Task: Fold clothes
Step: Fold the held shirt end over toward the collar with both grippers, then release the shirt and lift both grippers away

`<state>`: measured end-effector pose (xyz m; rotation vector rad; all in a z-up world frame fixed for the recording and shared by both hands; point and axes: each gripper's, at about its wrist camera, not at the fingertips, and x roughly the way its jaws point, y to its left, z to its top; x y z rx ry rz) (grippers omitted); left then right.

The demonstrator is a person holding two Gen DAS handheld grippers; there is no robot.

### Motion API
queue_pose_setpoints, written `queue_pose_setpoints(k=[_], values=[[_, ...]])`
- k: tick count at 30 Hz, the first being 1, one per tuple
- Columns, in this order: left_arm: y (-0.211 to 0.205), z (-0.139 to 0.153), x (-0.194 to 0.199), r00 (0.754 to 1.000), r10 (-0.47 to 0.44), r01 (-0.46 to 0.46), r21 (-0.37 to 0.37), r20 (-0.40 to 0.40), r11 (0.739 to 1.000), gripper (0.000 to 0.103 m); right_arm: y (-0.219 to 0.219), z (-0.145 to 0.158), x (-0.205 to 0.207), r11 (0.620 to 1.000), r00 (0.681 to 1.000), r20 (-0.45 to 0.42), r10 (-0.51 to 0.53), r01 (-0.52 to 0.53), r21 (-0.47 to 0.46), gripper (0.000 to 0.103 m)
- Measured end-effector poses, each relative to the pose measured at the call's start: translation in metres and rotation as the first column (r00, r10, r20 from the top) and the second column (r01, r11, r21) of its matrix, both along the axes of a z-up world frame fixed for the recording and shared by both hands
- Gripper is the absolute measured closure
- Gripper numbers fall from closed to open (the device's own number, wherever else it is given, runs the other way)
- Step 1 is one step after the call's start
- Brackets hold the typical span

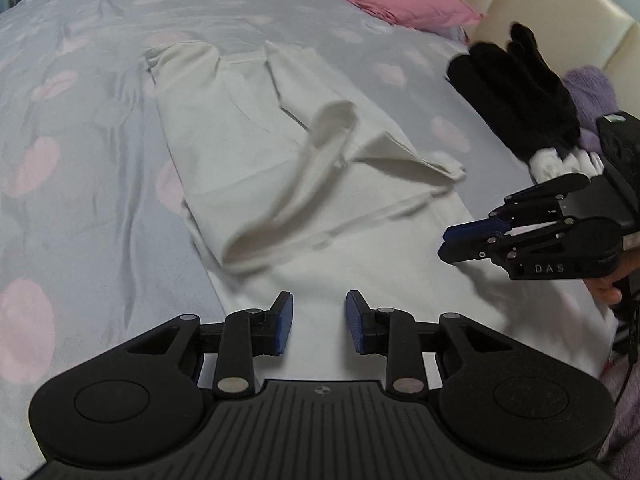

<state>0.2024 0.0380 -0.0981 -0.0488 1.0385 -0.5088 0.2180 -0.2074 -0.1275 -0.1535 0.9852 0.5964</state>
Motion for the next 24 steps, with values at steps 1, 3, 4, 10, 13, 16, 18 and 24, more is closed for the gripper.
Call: queue_pose_setpoints(k=[1,3,4,10,13,16,18,24], values=[[0.001,-0.001,0.006,1.0,0.009,-0.009,-0.007,0.007,1.0,0.076,0.002,0.0,0.005,1.0,1.0,0.017,-0.001,0.002,-0.005,0.086],[0.001,0.001,0.017,0.999,0.018,-0.017,-0.021,0.036,1.0,0.076,0.007,0.002,0.016,1.0,0.999,0.053,-0.004,0.005,-0.013,0.085],[0.002,0.004,0.022,0.998,0.026,-0.025,-0.025,0.057,0.999,0.076,0.008,0.004,0.021,1.0,0.997,0.071,-0.007,0.007,-0.009,0.085],[0.013,0.024,0.054,0.982,0.115,-0.104,-0.08,0.149,0.991,0.076,0.012,0.023,0.051,1.0,0.989,0.146,-0.026,0.024,0.013,0.082],[0.018,0.033,0.061,0.977,0.138,-0.126,-0.078,0.161,0.989,0.076,0.008,0.033,0.06,0.999,0.985,0.162,-0.052,0.049,0.024,0.081],[0.021,0.039,0.048,0.98,0.1,-0.092,-0.056,0.174,0.994,0.076,0.0,0.042,0.056,0.998,0.986,0.154,-0.055,0.049,0.042,0.073],[0.022,0.041,0.034,0.983,0.063,-0.06,-0.02,0.173,0.998,0.076,-0.007,0.046,0.044,0.999,0.988,0.152,-0.037,0.034,0.022,0.073],[0.033,0.038,-0.013,0.994,0.047,-0.047,0.001,0.094,0.999,0.076,-0.031,0.043,-0.004,1.0,0.995,0.092,-0.025,0.025,-0.001,0.07]])
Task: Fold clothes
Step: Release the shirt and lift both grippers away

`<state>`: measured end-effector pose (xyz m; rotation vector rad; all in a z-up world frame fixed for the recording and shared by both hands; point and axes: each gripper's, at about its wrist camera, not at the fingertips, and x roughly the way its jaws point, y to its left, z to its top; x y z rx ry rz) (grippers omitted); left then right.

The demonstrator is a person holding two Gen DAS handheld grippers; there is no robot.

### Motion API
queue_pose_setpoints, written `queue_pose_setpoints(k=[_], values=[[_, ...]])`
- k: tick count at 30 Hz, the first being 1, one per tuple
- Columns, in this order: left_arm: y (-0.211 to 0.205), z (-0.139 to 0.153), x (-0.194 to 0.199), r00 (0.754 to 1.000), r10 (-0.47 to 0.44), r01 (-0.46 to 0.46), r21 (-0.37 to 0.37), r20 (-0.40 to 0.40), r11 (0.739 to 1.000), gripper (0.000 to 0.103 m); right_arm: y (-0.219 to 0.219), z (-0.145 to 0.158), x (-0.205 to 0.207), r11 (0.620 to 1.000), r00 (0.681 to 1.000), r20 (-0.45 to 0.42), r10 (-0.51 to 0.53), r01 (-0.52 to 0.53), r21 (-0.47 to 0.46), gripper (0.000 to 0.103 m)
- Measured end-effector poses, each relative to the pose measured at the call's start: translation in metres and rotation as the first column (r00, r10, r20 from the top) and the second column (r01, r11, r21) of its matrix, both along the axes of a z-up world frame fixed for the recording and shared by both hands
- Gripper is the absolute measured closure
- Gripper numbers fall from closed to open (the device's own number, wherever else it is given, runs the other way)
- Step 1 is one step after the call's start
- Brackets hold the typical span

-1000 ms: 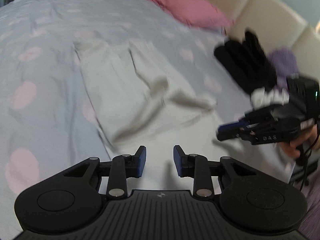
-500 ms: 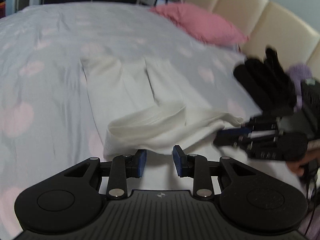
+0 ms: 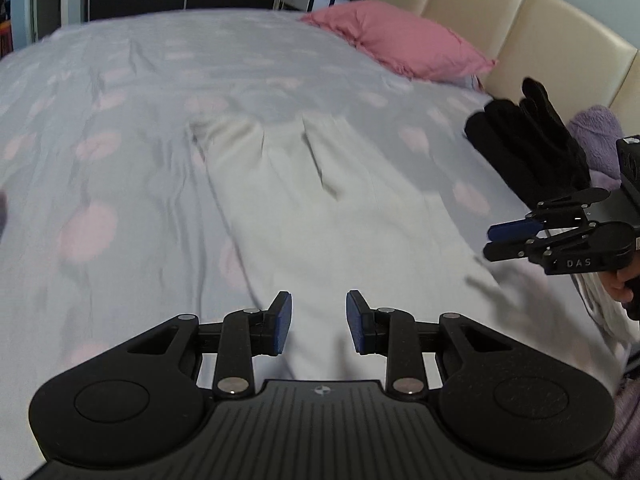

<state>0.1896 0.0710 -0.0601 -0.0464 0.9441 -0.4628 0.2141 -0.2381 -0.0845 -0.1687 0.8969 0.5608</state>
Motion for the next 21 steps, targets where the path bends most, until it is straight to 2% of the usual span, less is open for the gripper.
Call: queue_pose_setpoints(k=[2,5,7,11,14,15,17,18,21], values=[[0.003,-0.005,-0.014,0.999,0.013,-0.013,-0.015,-0.042,1.0,0.075,-0.006,-0.004,-0.015,1.0,1.0,-0.019,-0.003,0.003,-0.004,0.064],[0.009,-0.011,-0.035,0.995,0.047,-0.052,-0.056,-0.085,0.997,0.071,-0.018,-0.01,-0.036,0.999,0.997,-0.071,-0.018,0.02,0.029,0.063],[0.012,-0.016,-0.052,0.993,0.074,-0.082,-0.085,-0.093,0.993,0.057,-0.026,-0.015,-0.047,0.997,0.994,-0.101,-0.039,0.045,0.055,0.063],[0.014,-0.032,-0.073,0.985,0.102,-0.12,-0.125,-0.142,0.985,0.058,-0.039,-0.03,-0.063,0.989,0.982,-0.169,-0.088,0.106,0.104,0.063],[0.007,-0.038,-0.077,0.991,0.085,-0.096,-0.111,-0.101,0.989,0.062,-0.04,-0.04,-0.067,0.984,0.973,-0.21,-0.097,0.126,0.129,0.066],[0.006,-0.038,-0.076,0.992,0.079,-0.09,-0.12,-0.095,0.989,0.073,-0.04,-0.044,-0.066,0.98,0.969,-0.224,-0.102,0.136,0.142,0.07],[0.002,-0.039,-0.075,0.994,0.067,-0.077,-0.123,-0.083,0.99,0.082,-0.041,-0.047,-0.064,0.974,0.964,-0.237,-0.12,0.16,0.161,0.083],[0.0,-0.038,-0.074,0.996,0.059,-0.067,-0.111,-0.074,0.992,0.089,-0.042,-0.047,-0.063,0.97,0.961,-0.249,-0.123,0.169,0.174,0.085],[0.0,-0.032,-0.074,0.996,0.036,-0.045,-0.107,-0.081,0.993,0.095,-0.044,-0.042,-0.06,0.963,0.956,-0.267,-0.123,0.18,0.201,0.089]])
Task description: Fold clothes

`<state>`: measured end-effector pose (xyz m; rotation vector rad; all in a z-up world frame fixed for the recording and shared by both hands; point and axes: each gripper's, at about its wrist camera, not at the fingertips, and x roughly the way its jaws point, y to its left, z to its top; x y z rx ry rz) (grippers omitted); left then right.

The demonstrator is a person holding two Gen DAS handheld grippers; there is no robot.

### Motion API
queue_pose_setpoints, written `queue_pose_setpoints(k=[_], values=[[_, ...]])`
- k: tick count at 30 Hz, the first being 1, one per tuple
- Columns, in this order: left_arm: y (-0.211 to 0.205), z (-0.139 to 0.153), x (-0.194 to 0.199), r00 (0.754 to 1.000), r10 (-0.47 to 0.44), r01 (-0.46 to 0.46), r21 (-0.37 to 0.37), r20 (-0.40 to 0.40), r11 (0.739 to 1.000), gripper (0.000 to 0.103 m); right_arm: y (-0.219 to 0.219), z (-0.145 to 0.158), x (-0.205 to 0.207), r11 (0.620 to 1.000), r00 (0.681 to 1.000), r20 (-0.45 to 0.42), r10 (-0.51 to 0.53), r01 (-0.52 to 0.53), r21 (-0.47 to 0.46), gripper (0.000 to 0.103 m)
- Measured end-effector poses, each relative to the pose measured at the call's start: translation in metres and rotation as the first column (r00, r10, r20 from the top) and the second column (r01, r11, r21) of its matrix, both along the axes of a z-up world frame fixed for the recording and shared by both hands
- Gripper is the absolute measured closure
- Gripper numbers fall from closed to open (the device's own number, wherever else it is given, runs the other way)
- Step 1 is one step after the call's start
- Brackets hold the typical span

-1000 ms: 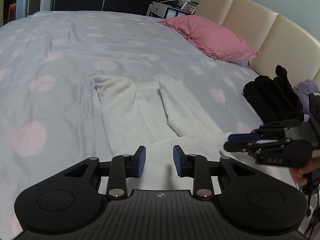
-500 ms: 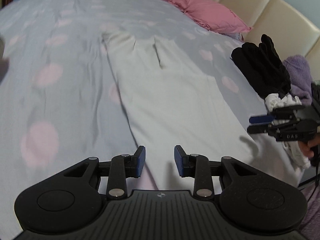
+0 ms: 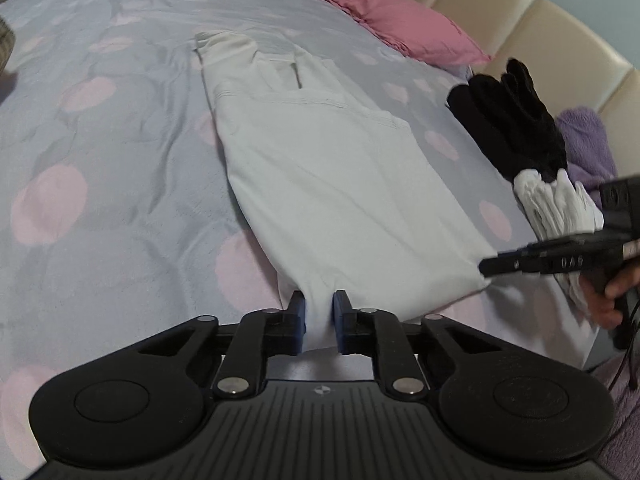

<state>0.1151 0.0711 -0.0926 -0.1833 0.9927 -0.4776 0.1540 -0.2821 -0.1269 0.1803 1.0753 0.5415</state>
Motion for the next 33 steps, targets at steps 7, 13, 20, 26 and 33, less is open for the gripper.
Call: queue_pose_setpoints(k=[7,13,20,26,33], values=[[0.012,0.026,-0.002,0.995,-0.052,0.049,-0.032,-0.09,0.998,0.098,0.003,0.027,0.0,0.999,0.998,-0.05,0.031,-0.03,0.019,0.091],[0.02,0.043,-0.023,0.984,-0.074,0.065,-0.065,-0.16,0.996,0.098,0.009,0.041,-0.021,0.998,0.988,-0.144,0.056,-0.055,0.012,0.091],[0.011,0.045,-0.079,0.968,-0.163,0.161,-0.024,-0.193,0.987,0.098,0.006,0.036,-0.077,0.996,0.971,-0.224,0.085,-0.085,0.013,0.091],[0.004,0.043,-0.121,0.961,-0.236,0.241,0.016,-0.145,0.97,0.098,0.016,0.044,-0.13,0.981,0.973,-0.143,0.18,-0.188,-0.05,0.091],[-0.005,0.008,-0.13,0.933,-0.299,0.318,0.072,-0.199,0.945,0.098,0.034,0.018,-0.151,0.944,0.948,-0.154,0.279,-0.3,-0.134,0.091]])
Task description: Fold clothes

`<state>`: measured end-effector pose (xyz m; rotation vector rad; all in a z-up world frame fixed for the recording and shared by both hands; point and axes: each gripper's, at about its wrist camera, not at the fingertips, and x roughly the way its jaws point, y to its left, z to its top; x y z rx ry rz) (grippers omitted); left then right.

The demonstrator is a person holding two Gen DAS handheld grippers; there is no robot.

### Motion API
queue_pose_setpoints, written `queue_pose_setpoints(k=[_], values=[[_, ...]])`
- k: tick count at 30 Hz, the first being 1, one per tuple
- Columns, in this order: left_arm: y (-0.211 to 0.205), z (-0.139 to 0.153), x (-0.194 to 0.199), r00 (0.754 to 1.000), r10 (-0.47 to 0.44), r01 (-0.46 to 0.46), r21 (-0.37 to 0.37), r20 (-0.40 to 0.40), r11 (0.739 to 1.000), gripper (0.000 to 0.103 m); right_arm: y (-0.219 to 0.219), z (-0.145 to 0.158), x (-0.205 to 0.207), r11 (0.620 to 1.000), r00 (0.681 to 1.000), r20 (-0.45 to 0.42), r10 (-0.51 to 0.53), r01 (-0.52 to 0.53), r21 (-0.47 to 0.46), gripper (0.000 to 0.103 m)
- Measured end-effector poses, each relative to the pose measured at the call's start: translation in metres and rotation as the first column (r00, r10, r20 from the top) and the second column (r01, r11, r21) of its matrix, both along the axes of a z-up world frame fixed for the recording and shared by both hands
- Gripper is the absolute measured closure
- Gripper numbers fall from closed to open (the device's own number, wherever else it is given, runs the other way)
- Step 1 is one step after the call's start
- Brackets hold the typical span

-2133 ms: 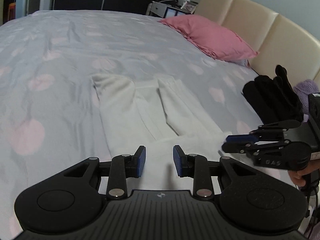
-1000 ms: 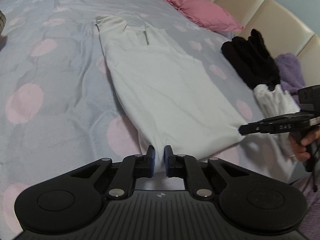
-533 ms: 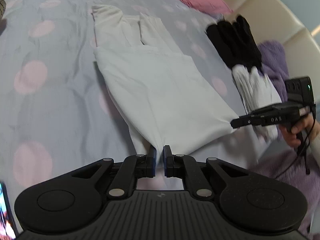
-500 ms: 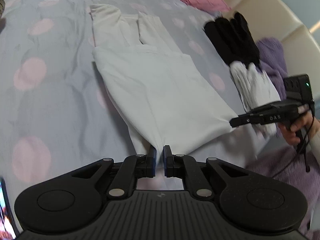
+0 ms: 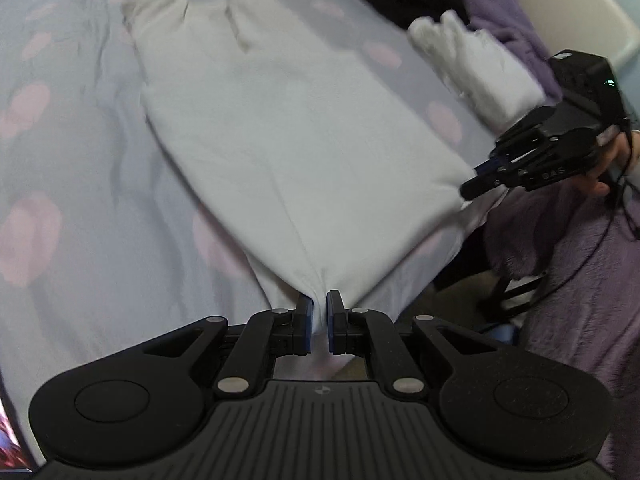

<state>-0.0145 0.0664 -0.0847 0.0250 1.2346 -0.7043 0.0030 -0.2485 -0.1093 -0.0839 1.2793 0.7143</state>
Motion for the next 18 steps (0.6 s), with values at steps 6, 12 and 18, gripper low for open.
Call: queue_pose_setpoints(k=[6,12,18], values=[[0.0,-0.011,0.002,1.0,0.021,-0.021,0.011,-0.022,1.0,0.097,-0.002,-0.013,0.001,1.0,0.999,-0.03,-0.014,0.013,-0.013,0.086],[0.009,-0.002,0.007,0.996,0.085,-0.085,0.008,-0.001,0.996,0.072,-0.012,-0.01,0.003,0.998,0.997,-0.037,-0.065,0.066,0.023,0.08],[0.007,0.0,0.021,0.993,0.12,-0.12,-0.022,-0.009,0.993,0.074,-0.014,-0.013,0.015,0.99,0.99,-0.064,-0.122,0.126,0.059,0.087]])
